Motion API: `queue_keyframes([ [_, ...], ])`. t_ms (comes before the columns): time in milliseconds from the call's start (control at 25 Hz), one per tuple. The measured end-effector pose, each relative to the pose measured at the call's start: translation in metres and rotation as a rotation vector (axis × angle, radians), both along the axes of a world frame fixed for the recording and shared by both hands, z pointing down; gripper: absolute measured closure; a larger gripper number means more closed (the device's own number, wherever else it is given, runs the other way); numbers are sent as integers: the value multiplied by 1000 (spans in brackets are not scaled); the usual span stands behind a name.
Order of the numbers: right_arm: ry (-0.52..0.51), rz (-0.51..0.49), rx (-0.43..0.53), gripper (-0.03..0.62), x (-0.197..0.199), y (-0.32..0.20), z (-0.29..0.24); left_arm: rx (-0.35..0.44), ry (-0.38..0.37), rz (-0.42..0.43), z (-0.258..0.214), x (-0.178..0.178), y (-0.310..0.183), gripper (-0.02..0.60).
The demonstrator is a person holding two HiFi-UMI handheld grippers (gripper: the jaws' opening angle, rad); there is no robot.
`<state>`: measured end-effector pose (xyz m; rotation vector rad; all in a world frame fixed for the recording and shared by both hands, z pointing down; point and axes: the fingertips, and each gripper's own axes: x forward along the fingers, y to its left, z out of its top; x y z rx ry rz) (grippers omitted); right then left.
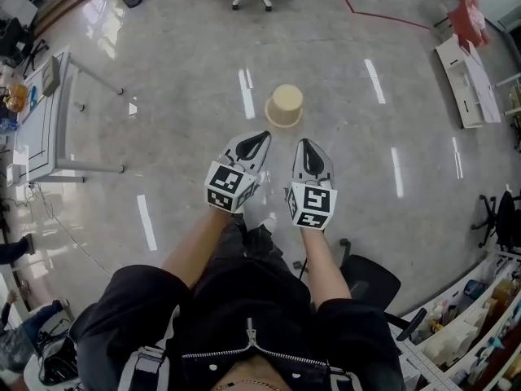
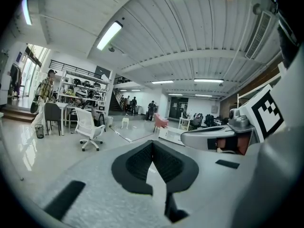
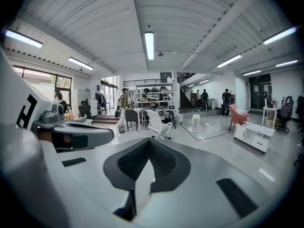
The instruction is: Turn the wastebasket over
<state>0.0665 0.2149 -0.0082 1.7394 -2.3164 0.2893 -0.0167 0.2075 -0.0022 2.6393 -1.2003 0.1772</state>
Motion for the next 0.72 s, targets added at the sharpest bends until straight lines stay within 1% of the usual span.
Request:
queue_keyframes([
  [200, 6, -3, 14, 585, -15, -2, -9, 20, 12, 14, -11, -8, -2, 578],
  [520, 11, -9, 7, 586, -36, 0, -10, 18, 9, 22, -15, -24, -2, 578],
  [720, 15, -18, 3, 585, -36, -1, -13, 15, 10, 26, -17, -21, -4, 578],
])
